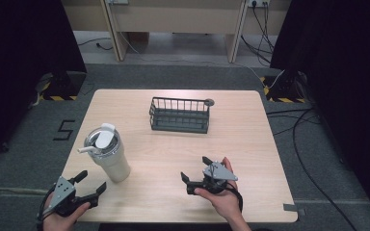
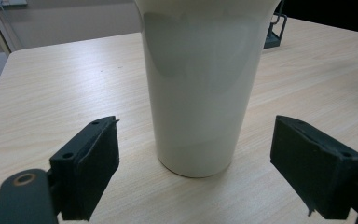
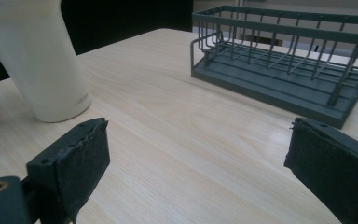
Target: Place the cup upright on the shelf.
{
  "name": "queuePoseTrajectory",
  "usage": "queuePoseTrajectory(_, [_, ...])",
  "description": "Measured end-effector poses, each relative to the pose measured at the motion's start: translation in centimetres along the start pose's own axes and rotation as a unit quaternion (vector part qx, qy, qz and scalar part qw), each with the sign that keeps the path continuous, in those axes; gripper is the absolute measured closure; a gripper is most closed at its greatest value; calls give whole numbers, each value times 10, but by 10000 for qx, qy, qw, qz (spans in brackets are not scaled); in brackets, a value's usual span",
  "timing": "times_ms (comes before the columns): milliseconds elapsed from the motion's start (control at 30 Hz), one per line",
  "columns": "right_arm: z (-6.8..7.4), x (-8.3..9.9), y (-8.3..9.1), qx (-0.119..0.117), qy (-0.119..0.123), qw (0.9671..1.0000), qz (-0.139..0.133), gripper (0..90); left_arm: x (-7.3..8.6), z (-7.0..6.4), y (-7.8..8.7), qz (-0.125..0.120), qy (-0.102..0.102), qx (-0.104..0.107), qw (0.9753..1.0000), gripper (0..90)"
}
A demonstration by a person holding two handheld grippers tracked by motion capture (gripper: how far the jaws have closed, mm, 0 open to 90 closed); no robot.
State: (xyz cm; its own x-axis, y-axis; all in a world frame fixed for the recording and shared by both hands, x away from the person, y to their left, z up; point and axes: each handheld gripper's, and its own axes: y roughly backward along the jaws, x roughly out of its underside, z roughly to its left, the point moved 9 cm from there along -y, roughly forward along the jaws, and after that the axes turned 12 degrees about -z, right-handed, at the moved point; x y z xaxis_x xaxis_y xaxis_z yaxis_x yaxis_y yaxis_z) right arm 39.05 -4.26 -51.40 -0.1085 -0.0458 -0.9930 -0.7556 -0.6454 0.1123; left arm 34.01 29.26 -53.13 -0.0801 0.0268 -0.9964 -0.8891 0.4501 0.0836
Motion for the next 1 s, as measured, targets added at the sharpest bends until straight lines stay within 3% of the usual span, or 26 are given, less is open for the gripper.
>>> queuePoseTrajectory(333, [24,-8,-18,-316,79,9995,-20,71,0,-2,1,-5,-24,57,10000,147])
queuePoseTrajectory(700, [39,-13,-38,-576,139,9982,-7,88,0,-4,0,5,-42,75,10000,147])
queuePoseTrajectory(1000, [62,-22,-65,-905,214,9957,-33,90,0,-5,0,-6,-38,94,9999,147])
